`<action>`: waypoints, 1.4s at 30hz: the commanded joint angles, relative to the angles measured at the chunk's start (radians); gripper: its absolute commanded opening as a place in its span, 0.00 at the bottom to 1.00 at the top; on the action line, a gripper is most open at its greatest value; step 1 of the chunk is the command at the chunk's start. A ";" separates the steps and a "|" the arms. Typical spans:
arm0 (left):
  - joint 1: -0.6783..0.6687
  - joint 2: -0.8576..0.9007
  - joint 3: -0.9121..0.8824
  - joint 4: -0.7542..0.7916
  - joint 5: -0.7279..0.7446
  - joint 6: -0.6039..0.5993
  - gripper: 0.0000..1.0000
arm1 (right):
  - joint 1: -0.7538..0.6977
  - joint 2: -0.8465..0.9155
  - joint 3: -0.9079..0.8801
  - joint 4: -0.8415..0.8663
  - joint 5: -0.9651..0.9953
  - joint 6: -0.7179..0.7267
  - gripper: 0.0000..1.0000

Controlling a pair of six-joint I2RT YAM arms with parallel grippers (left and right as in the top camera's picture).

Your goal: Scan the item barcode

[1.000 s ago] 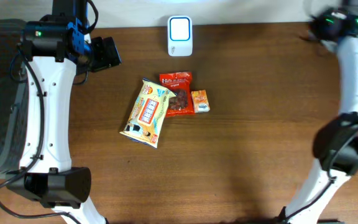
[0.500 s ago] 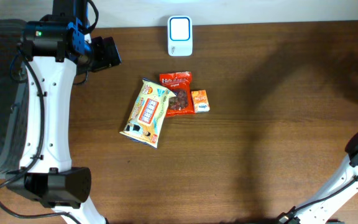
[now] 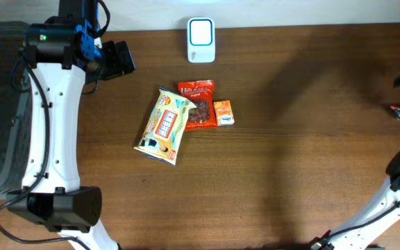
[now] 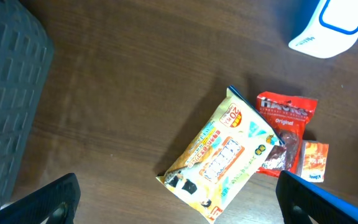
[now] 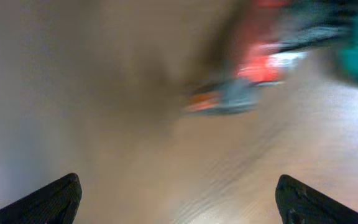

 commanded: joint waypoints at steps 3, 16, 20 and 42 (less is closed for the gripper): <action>0.002 0.002 -0.002 0.002 -0.011 -0.010 0.99 | 0.225 -0.060 0.022 -0.143 -0.510 -0.344 0.99; 0.002 0.002 -0.002 0.002 -0.011 -0.010 0.99 | 1.049 -0.043 -0.174 -0.084 0.183 -0.201 0.59; 0.002 0.002 -0.002 0.002 -0.011 -0.010 0.99 | 1.140 -0.043 -0.209 0.013 0.102 -0.160 0.53; 0.002 0.002 -0.002 0.002 -0.011 -0.010 0.99 | 1.243 0.019 -0.388 0.403 -0.086 0.206 0.04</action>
